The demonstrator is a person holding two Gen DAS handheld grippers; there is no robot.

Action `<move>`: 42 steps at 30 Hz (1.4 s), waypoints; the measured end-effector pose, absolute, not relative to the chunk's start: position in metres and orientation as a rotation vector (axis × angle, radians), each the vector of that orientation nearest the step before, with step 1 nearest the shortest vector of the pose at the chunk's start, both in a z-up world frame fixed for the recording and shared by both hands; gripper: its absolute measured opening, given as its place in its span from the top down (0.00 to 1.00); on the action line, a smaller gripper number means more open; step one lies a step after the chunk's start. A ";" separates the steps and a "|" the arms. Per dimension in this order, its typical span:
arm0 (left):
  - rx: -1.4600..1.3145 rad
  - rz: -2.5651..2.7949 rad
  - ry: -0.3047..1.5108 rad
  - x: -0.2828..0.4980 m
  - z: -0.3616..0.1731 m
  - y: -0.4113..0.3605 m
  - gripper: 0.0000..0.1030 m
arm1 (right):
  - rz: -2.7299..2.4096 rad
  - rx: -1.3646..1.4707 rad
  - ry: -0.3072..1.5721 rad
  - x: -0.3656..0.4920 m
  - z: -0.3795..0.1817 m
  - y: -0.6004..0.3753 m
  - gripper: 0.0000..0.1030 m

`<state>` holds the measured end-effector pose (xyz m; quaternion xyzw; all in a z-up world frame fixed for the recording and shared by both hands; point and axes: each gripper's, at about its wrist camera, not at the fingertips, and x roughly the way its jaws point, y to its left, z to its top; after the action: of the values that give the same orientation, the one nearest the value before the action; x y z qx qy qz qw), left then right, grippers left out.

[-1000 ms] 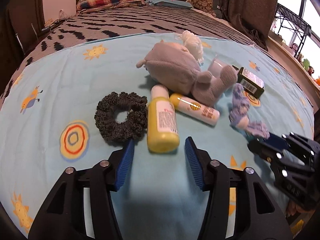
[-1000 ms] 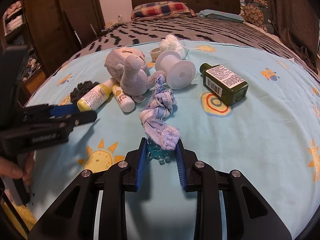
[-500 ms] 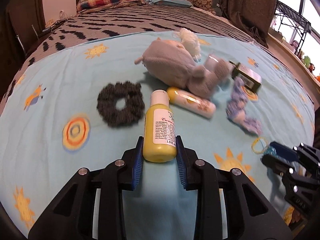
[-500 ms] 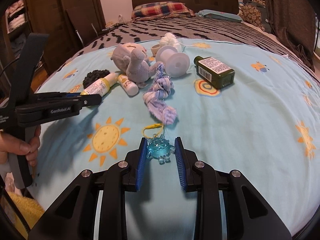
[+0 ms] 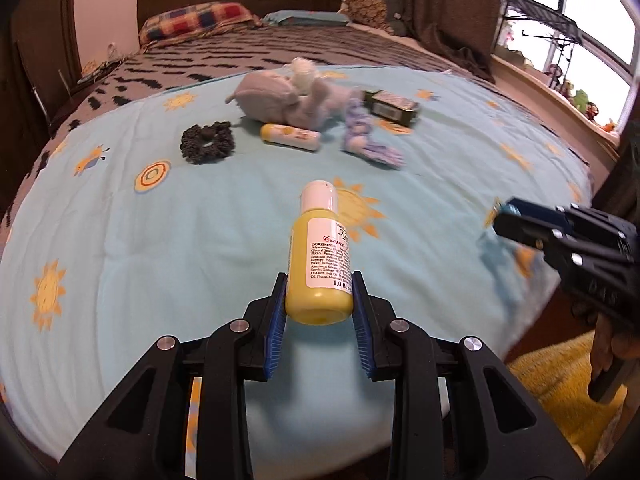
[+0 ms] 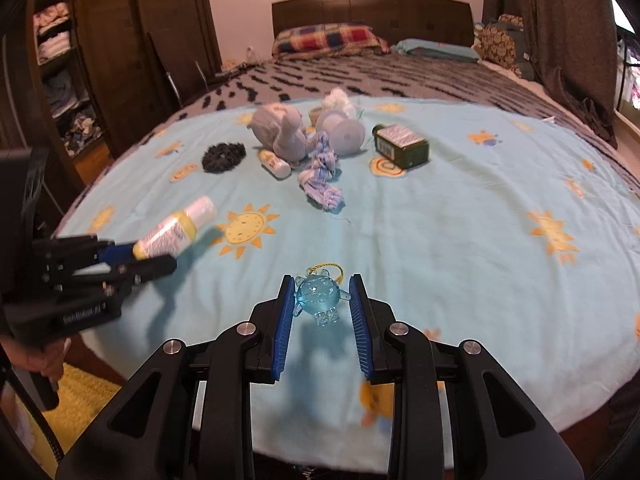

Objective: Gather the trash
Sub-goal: 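Lower the yellow bottle and blue toy into the bin and open both tools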

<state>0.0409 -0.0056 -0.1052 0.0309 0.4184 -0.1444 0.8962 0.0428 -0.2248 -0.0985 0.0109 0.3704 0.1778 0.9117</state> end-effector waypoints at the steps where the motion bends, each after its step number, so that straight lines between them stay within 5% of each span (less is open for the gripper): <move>1: 0.064 -0.306 0.860 0.033 -0.103 -0.008 0.72 | 0.367 0.024 0.754 0.035 -0.095 -0.228 0.72; 10: 0.087 -0.391 0.861 -0.051 -0.103 -0.034 0.72 | 0.367 0.053 0.772 -0.036 -0.099 -0.253 0.72; 19: 0.125 -0.484 1.030 -0.103 -0.159 -0.057 0.72 | 0.371 0.075 0.927 -0.069 -0.147 -0.254 0.72; 29: 0.075 -0.453 1.219 -0.087 -0.232 -0.066 0.72 | 0.353 0.092 1.131 -0.069 -0.202 -0.241 0.72; 42: 0.050 -0.439 1.268 -0.072 -0.251 -0.074 0.72 | 0.354 0.169 1.186 -0.055 -0.226 -0.238 0.70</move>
<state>-0.0721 -0.0743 -0.2514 0.0231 0.5873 -0.2035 0.7830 -0.0555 -0.2385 -0.2262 0.0790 0.5553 0.1657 0.8111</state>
